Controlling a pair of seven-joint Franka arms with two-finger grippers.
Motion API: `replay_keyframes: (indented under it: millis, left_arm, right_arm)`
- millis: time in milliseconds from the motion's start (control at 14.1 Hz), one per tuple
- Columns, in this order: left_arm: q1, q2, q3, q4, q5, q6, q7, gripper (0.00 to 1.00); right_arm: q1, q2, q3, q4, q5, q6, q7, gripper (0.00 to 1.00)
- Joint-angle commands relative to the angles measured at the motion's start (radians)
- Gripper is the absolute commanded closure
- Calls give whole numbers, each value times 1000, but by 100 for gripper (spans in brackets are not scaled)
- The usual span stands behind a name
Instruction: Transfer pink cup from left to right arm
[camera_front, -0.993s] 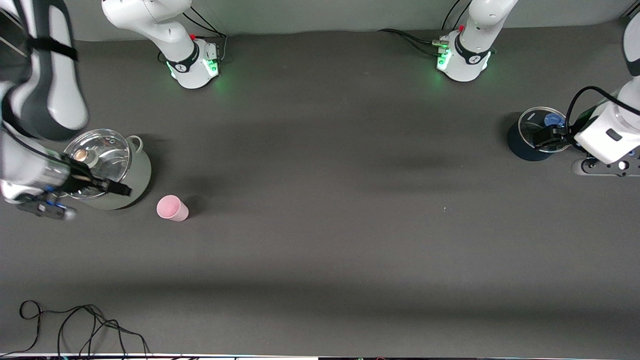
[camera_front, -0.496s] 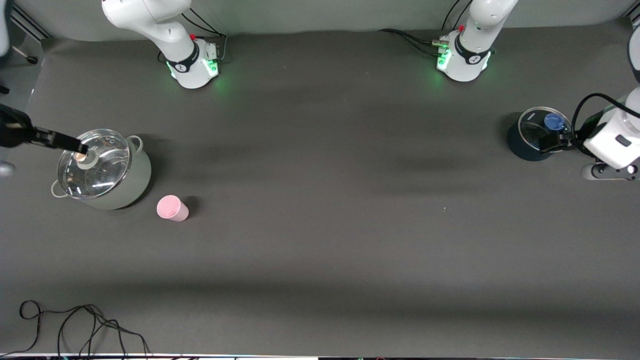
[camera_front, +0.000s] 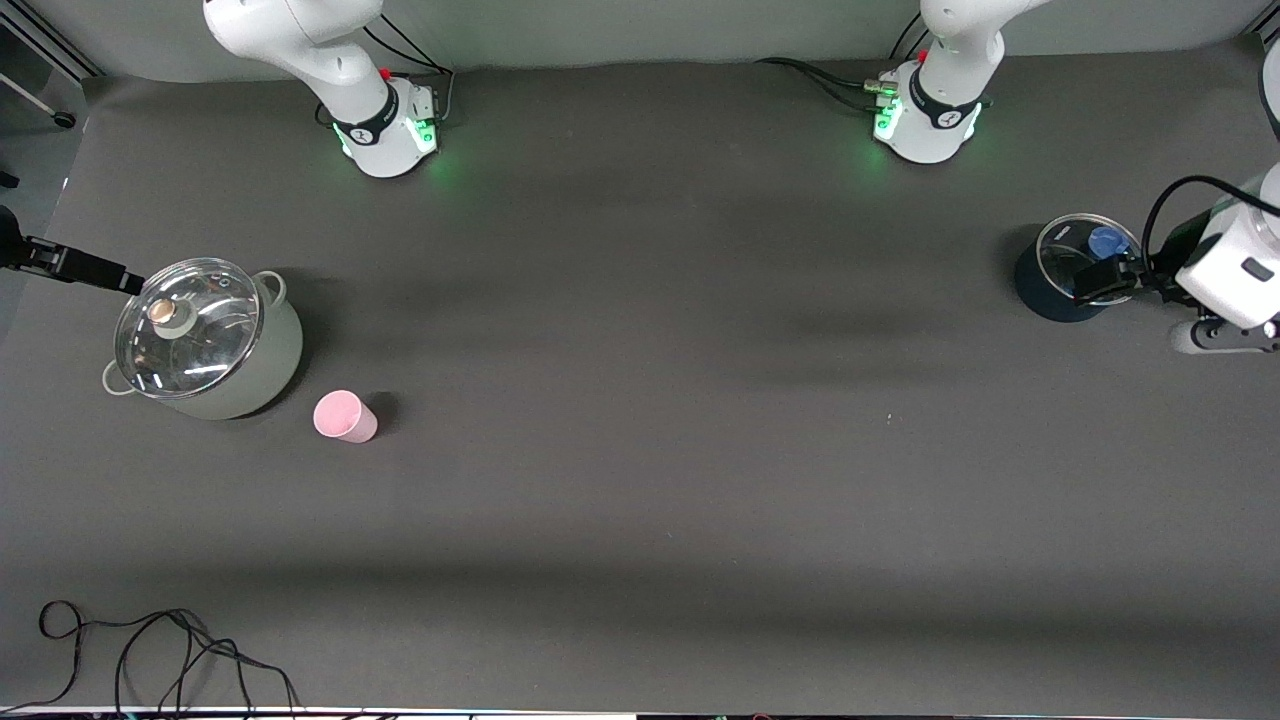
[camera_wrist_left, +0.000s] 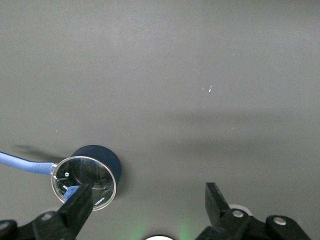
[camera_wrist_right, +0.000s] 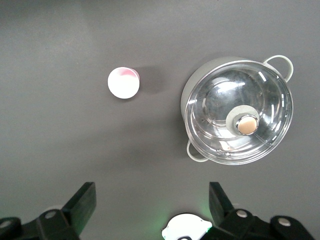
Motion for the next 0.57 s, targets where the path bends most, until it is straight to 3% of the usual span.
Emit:
replay_keyframes:
  millis: [0, 142, 284, 496]
  left_arm:
    - [-140, -24, 132, -14, -12, 3, 17, 0]
    - [-223, -23, 218, -14, -13, 1, 40, 0]
    - [-231, -23, 248, -14, -14, -4, 89, 0]
    - [-252, -18, 254, -14, -14, 4, 84, 0]
  right_arm:
    - [6, 8, -7, 17, -18, -23, -19, 0]
    - [6, 8, -6, 18, -18, -24, -19, 0]
    - [-14, 7, 17, 18, -17, -29, -9, 0]
    - [-165, -7, 195, 18, -17, -30, -8, 0]
